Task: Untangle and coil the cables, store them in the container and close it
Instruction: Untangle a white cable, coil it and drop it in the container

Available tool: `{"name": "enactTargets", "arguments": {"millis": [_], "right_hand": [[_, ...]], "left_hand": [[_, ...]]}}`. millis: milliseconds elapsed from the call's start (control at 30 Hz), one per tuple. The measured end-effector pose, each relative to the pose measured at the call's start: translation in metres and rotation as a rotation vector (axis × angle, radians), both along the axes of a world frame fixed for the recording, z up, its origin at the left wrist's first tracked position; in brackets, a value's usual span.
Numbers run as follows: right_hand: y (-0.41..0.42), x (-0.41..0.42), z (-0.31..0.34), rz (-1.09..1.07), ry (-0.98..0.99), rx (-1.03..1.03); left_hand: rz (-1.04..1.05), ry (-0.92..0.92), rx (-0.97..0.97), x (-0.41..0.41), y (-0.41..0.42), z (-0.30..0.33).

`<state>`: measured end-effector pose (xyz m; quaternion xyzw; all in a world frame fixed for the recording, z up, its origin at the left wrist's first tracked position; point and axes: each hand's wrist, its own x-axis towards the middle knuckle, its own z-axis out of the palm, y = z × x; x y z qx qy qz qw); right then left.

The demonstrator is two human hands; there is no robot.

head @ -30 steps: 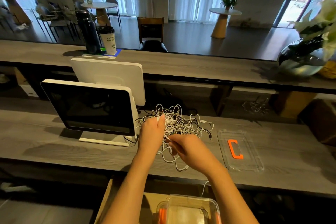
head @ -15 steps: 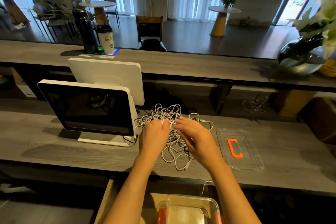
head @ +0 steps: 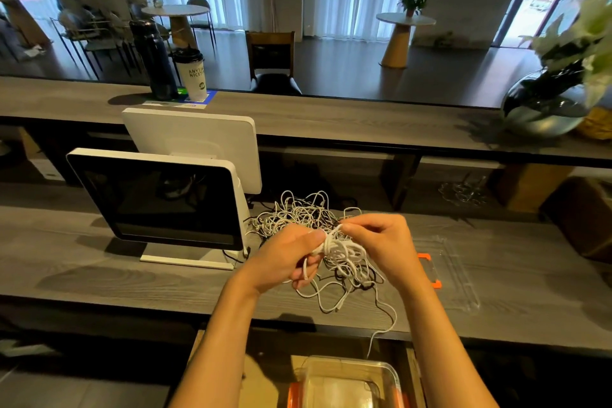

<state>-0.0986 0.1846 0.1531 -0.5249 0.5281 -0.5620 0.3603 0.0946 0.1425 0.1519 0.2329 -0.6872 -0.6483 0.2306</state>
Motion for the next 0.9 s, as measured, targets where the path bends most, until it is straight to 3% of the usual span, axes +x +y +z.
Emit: {"name": "enactTargets", "arguments": {"millis": [100,167,267,367,567,700,800,900], "right_hand": [[0.000,0.008,-0.010,0.067,-0.009,-0.012],[0.001,0.017,-0.019,0.098,0.088,-0.014],[0.006,0.027,-0.024,0.161,0.235,0.028],[0.011,0.032,-0.027,0.227,0.454,0.034],[0.016,0.023,-0.014,0.247,0.676,0.088],[0.015,0.012,-0.012,-0.059,0.862,-0.109],[0.015,0.010,-0.016,-0.200,0.713,-0.223],[0.017,0.012,-0.014,-0.145,0.366,-0.143]], "left_hand": [[0.066,0.160,0.053,-0.004,0.003,0.004],[0.281,0.201,0.091,-0.011,0.006,0.006],[0.629,0.026,0.011,-0.017,0.002,0.003],[0.748,-0.225,-0.153,-0.017,-0.005,0.000],[0.680,-0.550,-0.404,-0.016,-0.011,-0.004],[0.455,-0.614,-0.423,-0.016,-0.007,-0.001],[0.311,-0.565,-0.409,-0.014,-0.003,0.008],[0.220,-0.510,-0.291,-0.007,-0.001,0.014]]}}
